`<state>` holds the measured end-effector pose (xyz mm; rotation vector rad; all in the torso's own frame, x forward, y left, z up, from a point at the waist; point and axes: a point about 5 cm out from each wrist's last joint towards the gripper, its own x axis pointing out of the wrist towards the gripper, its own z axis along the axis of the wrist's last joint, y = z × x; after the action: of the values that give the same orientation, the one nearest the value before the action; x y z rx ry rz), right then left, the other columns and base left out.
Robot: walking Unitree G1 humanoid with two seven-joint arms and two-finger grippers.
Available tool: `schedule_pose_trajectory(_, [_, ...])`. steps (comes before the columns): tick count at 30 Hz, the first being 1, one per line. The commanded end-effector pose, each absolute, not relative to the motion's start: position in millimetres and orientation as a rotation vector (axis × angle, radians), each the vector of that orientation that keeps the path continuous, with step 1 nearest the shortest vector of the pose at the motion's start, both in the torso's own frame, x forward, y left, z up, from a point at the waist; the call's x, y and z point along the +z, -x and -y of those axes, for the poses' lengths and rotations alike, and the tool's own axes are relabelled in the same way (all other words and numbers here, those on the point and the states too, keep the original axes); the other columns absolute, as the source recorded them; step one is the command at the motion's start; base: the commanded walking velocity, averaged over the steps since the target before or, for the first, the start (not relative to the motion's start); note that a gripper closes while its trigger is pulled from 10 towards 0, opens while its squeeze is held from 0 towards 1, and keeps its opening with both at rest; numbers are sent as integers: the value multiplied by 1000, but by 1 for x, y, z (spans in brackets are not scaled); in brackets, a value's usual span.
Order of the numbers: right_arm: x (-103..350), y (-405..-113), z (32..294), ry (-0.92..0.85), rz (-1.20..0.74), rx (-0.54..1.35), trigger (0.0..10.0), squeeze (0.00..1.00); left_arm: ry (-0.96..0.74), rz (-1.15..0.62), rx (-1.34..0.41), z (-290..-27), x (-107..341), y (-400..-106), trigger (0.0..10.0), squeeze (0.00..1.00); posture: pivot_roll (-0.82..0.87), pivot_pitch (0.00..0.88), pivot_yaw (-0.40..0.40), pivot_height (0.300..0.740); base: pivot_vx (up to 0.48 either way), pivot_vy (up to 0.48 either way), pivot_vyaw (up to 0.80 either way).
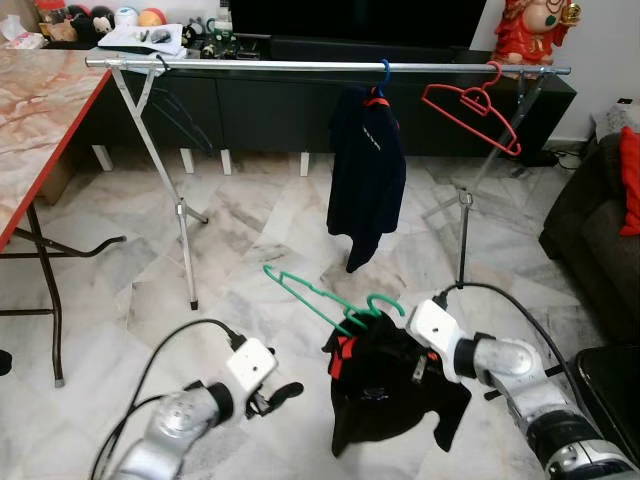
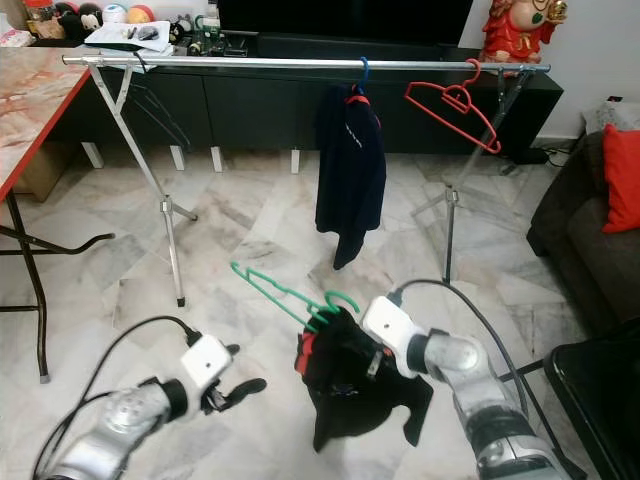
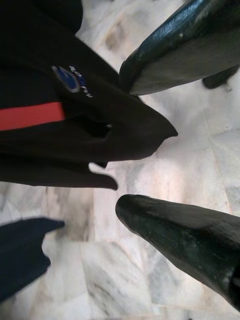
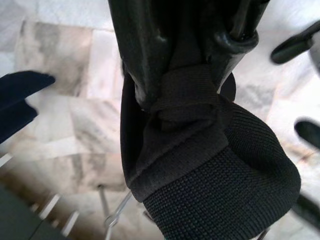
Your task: Hang hanger
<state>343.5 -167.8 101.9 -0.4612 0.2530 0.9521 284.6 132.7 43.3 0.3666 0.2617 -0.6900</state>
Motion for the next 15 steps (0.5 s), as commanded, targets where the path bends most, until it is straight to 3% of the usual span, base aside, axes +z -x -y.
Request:
schedule_pose_trajectory(1, [120, -351, 162, 446, -184, 943, 0, 0, -383, -261, -651, -130, 38, -287, 10000, 0, -15, 143, -115, 740, 0, 0, 0])
schedule_pose_trajectory(15, [139, -344, 136, 449, -115, 1006, 0, 0, -397, -244, -433, -121, 31, -307, 10000, 0, -32, 145, -114, 740, 0, 0, 0])
